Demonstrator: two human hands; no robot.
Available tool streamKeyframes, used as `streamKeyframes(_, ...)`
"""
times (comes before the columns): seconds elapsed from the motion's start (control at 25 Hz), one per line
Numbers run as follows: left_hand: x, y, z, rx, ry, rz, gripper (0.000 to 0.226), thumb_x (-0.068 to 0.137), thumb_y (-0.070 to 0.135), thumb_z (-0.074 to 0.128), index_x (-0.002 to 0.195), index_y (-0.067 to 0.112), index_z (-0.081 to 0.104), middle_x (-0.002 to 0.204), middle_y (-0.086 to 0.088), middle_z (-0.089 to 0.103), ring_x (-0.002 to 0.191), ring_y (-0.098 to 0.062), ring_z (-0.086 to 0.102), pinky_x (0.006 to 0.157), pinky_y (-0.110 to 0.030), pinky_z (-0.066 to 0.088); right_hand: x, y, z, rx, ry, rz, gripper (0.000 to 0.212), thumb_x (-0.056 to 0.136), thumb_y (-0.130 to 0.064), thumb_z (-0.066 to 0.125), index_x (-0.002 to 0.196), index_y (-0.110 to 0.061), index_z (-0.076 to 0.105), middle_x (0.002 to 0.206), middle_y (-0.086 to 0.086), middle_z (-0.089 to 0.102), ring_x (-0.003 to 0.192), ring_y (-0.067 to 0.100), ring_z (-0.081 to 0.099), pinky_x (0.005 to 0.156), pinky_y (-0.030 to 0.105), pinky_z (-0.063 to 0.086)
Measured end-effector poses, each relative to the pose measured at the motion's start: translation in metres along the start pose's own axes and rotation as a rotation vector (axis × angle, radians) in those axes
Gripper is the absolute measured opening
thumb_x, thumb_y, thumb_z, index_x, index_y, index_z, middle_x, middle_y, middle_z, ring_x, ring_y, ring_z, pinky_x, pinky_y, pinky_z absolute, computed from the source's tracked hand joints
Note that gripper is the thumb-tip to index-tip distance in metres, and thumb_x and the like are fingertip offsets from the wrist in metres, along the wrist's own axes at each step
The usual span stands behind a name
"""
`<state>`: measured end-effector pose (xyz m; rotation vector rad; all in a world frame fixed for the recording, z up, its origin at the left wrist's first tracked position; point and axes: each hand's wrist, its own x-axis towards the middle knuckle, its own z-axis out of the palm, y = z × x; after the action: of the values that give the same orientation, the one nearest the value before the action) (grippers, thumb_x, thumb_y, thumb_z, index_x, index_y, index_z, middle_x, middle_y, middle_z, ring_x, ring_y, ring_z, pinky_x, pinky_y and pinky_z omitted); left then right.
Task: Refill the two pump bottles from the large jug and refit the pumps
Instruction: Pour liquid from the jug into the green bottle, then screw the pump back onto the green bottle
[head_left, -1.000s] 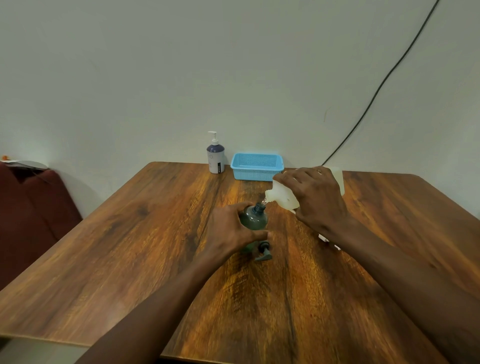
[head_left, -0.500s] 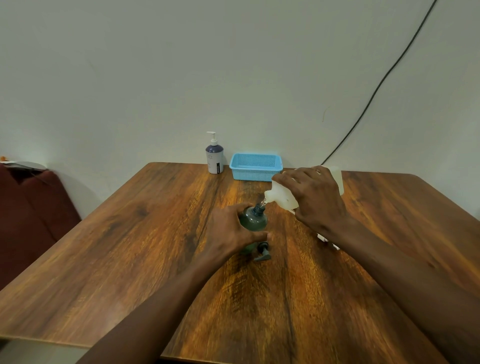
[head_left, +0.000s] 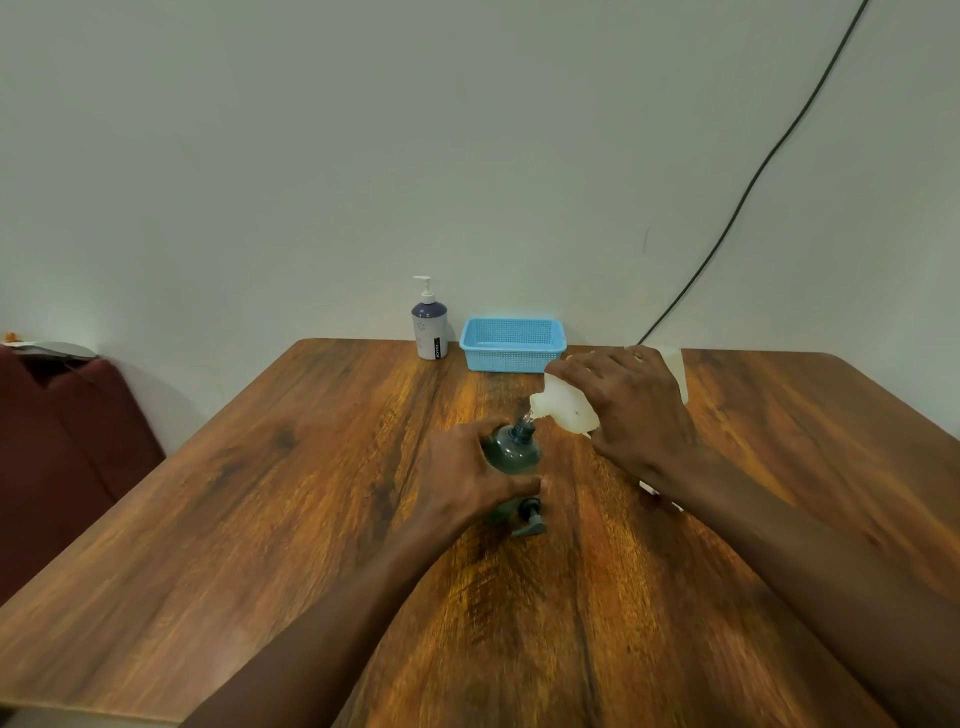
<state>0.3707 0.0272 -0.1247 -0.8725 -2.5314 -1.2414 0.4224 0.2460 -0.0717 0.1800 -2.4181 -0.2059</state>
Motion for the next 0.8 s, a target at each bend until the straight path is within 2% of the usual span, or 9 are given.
streamKeyframes(0.12, 0.002, -0.001, 0.002, -0.014, 0.017, 0.014, 0.073, 0.062, 0.061, 0.088, 0.127, 0.033, 0.068, 0.115, 0.014, 0.074, 0.100, 0.005, 0.065, 0.088, -0.017, 0.055, -0.002, 0.000, 0.001, 0.092, -0.014, 0.041, 0.081, 0.062, -0.024, 0.090, 0.137, -0.027, 0.060, 0.129, 0.000, 0.070, 0.120, 0.026, 0.064, 0.099, 0.049, 0.048)
streamKeyframes(0.24, 0.007, 0.000, 0.006, -0.012, 0.054, 0.033, 0.076, 0.061, 0.064, 0.088, 0.128, 0.035, 0.067, 0.114, 0.016, 0.073, 0.099, 0.007, 0.065, 0.086, -0.013, 0.054, -0.005, 0.000, 0.004, 0.162, -0.014, 0.077, 0.074, 0.066, -0.033, 0.085, 0.135, -0.028, 0.061, 0.124, -0.002, 0.072, 0.111, 0.022, 0.067, 0.091, 0.042, 0.052)
streamKeyframes(0.36, 0.013, 0.002, 0.010, -0.004, 0.065, 0.021, 0.082, 0.061, 0.064, 0.089, 0.133, 0.033, 0.065, 0.118, 0.015, 0.072, 0.101, 0.004, 0.064, 0.082, -0.011, 0.050, -0.008, 0.003, 0.007, 0.277, 0.004, 0.133, 0.063, 0.070, -0.047, 0.079, 0.128, -0.029, 0.064, 0.108, -0.004, 0.074, 0.096, 0.020, 0.068, 0.079, 0.035, 0.053)
streamKeyframes(0.44, 0.015, 0.003, 0.012, -0.012, 0.073, 0.020, 0.083, 0.062, 0.060, 0.091, 0.135, 0.031, 0.064, 0.116, 0.018, 0.069, 0.099, 0.004, 0.061, 0.078, -0.006, 0.044, -0.011, 0.007, 0.011, 0.323, -0.003, 0.201, 0.067, 0.067, -0.057, 0.079, 0.128, -0.031, 0.063, 0.104, -0.006, 0.072, 0.092, 0.018, 0.067, 0.076, 0.034, 0.053)
streamKeyframes(0.56, 0.017, 0.005, 0.014, -0.043, 0.069, 0.028, 0.083, 0.062, 0.057, 0.092, 0.134, 0.028, 0.065, 0.113, 0.017, 0.069, 0.100, 0.001, 0.062, 0.079, -0.006, 0.044, -0.017, 0.015, 0.020, 0.347, -0.026, 0.370, 0.082, 0.059, -0.066, 0.082, 0.130, -0.035, 0.058, 0.111, -0.005, 0.069, 0.097, 0.018, 0.063, 0.076, 0.033, 0.050)
streamKeyframes(0.64, 0.018, 0.003, 0.012, -0.072, 0.065, 0.022, 0.081, 0.062, 0.056, 0.092, 0.133, 0.027, 0.066, 0.114, 0.015, 0.069, 0.103, -0.002, 0.064, 0.083, -0.010, 0.048, -0.021, 0.019, 0.025, 0.411, -0.065, 0.478, 0.087, 0.057, -0.064, 0.087, 0.132, -0.035, 0.055, 0.120, -0.005, 0.066, 0.104, 0.018, 0.060, 0.078, 0.031, 0.047)
streamKeyframes(0.72, 0.017, -0.002, 0.010, -0.099, 0.079, 0.006, 0.081, 0.062, 0.055, 0.092, 0.132, 0.026, 0.065, 0.115, 0.015, 0.069, 0.104, -0.003, 0.065, 0.085, -0.013, 0.051, -0.025, 0.024, 0.031, 0.513, -0.102, 0.546, 0.091, 0.057, -0.059, 0.091, 0.135, -0.032, 0.054, 0.128, -0.003, 0.063, 0.112, 0.020, 0.058, 0.085, 0.035, 0.050)
streamKeyframes(0.8, 0.015, -0.008, 0.005, -0.108, 0.101, -0.006, 0.077, 0.061, 0.057, 0.092, 0.128, 0.033, 0.064, 0.110, 0.021, 0.066, 0.099, 0.005, 0.064, 0.081, -0.010, 0.051, -0.028, 0.027, 0.037, 0.567, -0.120, 0.591, 0.093, 0.056, -0.058, 0.092, 0.136, -0.029, 0.053, 0.130, -0.001, 0.062, 0.115, 0.022, 0.057, 0.089, 0.043, 0.055)
